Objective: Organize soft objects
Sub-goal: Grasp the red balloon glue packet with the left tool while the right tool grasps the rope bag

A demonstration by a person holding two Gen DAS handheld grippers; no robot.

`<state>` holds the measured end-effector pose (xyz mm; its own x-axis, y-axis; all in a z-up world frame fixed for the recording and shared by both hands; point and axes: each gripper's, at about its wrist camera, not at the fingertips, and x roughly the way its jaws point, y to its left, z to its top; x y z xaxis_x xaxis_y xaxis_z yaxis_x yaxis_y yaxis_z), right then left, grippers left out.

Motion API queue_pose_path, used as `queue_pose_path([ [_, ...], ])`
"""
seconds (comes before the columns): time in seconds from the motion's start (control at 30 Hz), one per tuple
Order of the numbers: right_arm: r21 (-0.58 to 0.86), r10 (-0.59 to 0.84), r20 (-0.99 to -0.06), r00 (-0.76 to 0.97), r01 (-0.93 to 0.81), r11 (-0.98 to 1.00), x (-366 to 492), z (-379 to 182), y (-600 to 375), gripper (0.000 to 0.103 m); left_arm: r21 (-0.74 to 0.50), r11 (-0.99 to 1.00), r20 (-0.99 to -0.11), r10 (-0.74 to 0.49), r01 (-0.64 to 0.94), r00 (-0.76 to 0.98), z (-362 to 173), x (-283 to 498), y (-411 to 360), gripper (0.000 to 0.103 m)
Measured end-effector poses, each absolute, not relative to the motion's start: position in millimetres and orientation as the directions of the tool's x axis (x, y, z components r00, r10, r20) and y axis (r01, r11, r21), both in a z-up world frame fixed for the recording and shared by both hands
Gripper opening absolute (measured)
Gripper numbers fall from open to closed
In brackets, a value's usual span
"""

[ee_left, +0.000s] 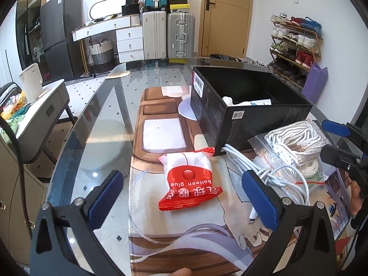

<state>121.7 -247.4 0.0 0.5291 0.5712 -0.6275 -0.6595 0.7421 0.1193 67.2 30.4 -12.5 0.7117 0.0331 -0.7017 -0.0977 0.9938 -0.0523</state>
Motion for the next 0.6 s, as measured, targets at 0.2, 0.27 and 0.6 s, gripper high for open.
queue_pose_path([
  [0.2, 0.115, 0.569, -0.638, 0.519, -0.666, 0.737, 119.7, -5.6, -241.9, 0.102, -0.042, 0.994, -0.72, 0.042, -0.105, 0.693, -16.8, 71.4, 29.3, 0.103],
  [0.27, 0.112, 0.566, -0.642, 0.516, -0.668, 0.736, 118.9, -7.1, -239.6, 0.102, -0.051, 0.993, -0.726, 0.035, -0.105, 0.687, -18.0, 72.7, 30.7, 0.103],
  [0.6, 0.101, 0.553, -0.66, 0.509, -0.669, 0.736, 118.6, -10.6, -230.7, 0.102, -0.09, 0.991, -0.733, 0.0, -0.097, 0.68, -17.9, 74.0, 33.7, 0.103],
])
